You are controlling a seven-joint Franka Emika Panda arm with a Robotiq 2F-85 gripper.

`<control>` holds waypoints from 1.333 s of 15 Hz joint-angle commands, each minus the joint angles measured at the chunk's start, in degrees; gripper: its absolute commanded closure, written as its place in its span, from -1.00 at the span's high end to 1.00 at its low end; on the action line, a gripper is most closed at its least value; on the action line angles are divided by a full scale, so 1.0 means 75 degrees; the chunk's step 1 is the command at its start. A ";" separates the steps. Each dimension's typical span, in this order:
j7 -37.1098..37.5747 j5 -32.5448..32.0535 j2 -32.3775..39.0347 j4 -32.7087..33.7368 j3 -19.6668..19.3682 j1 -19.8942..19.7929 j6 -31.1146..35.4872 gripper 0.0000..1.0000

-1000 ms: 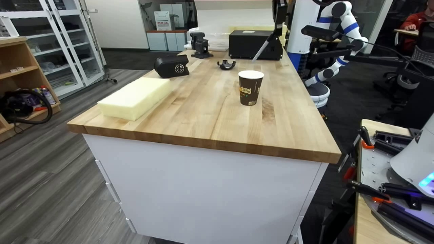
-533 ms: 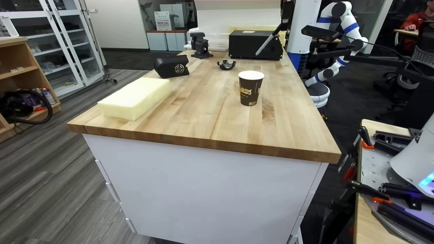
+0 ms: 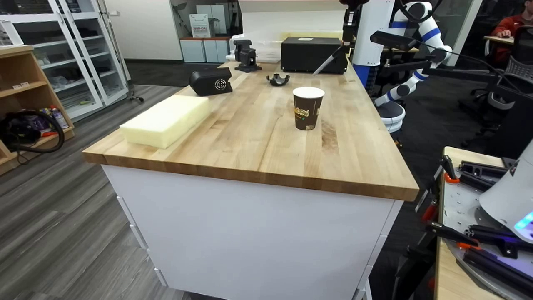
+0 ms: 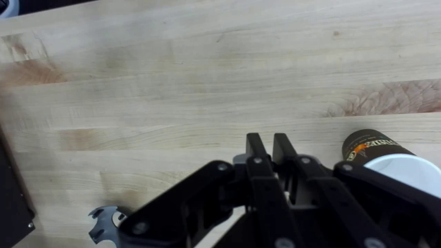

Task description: Take the pen out of the cup and put it on the counter

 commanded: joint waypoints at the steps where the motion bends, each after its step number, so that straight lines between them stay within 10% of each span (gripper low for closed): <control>1: 0.0646 -0.0470 -0.0369 -0.0492 0.0004 -0.0195 0.0130 -0.94; 4: 0.0843 -0.0535 -0.0355 -0.0575 -0.0012 -0.0257 0.0113 -0.94; 5: 0.0876 -0.0545 -0.0356 -0.0586 -0.0009 -0.0262 0.0085 -0.25; 15: 0.1150 -0.0577 -0.0352 -0.0657 0.0032 -0.0239 -0.0045 0.93; 20: 0.0914 -0.0134 -0.0317 -0.0570 0.0025 -0.0124 -0.0643 1.00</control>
